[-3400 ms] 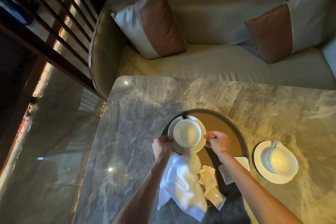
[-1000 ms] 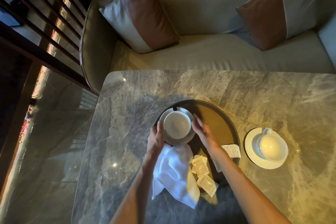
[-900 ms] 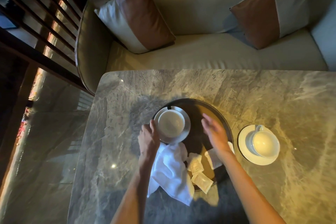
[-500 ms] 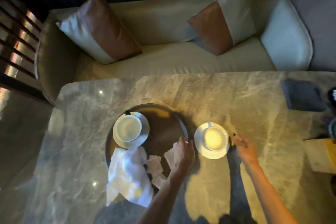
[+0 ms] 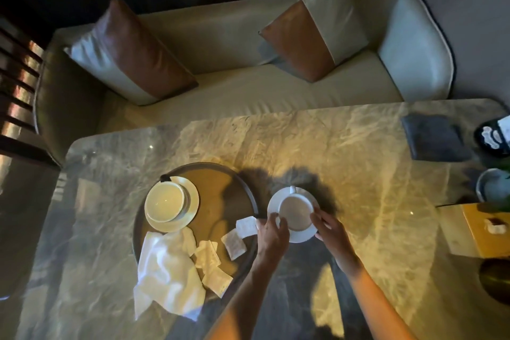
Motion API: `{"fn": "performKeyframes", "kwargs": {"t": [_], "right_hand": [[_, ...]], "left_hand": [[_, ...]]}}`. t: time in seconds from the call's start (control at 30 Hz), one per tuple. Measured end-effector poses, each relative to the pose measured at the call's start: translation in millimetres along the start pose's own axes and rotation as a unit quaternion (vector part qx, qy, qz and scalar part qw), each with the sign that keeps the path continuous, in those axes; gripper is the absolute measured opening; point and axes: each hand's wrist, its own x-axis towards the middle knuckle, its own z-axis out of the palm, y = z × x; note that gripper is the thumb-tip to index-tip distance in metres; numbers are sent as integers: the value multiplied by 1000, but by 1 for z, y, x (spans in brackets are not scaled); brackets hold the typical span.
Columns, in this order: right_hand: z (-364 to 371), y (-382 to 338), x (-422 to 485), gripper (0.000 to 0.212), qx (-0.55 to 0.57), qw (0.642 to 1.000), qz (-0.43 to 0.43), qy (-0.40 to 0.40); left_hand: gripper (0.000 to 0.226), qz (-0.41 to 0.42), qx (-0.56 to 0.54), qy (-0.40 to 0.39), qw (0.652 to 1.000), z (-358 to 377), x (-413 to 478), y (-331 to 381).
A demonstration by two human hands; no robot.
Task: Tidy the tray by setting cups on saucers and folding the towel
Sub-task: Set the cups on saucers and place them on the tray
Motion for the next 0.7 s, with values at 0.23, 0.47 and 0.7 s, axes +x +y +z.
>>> {"fn": "performKeyframes", "kwargs": {"t": [0.23, 0.47, 0.7], "right_hand": [[-8, 10, 11, 36, 102, 992, 44, 51], [-5, 14, 30, 32, 104, 986, 107, 77], [-19, 17, 28, 24, 106, 989, 88, 45]], "left_hand": [[29, -57, -75, 121, 988, 9, -2, -2], [19, -186, -151, 82, 967, 24, 11, -15], [9, -168, -226, 114, 953, 28, 11, -21]]}}
